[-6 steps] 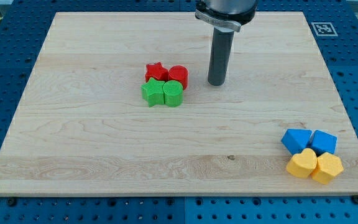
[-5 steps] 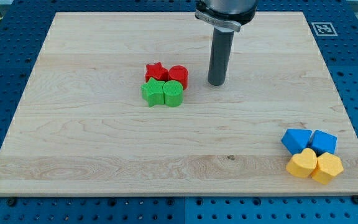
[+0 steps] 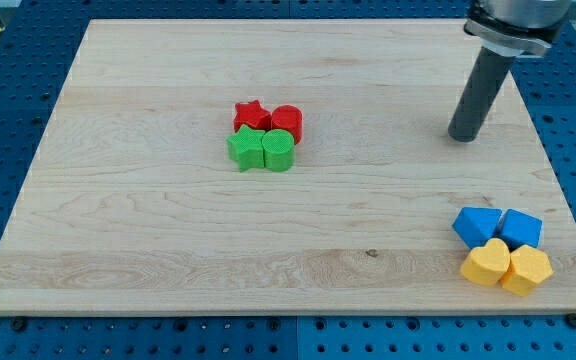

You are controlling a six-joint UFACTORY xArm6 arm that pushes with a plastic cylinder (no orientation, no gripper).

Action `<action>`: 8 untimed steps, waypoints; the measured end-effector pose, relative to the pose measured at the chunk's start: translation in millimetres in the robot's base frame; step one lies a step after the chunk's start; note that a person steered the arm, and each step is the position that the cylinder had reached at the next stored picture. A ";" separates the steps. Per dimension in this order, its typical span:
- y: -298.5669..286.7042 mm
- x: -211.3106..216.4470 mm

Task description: Separate the red blocks from green blocks

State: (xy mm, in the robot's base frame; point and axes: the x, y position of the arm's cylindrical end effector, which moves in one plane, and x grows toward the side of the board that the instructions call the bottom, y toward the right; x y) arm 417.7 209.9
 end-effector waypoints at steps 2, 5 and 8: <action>17.9 6.4; -1.4 24.7; -18.3 24.8</action>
State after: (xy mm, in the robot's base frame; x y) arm 442.5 191.6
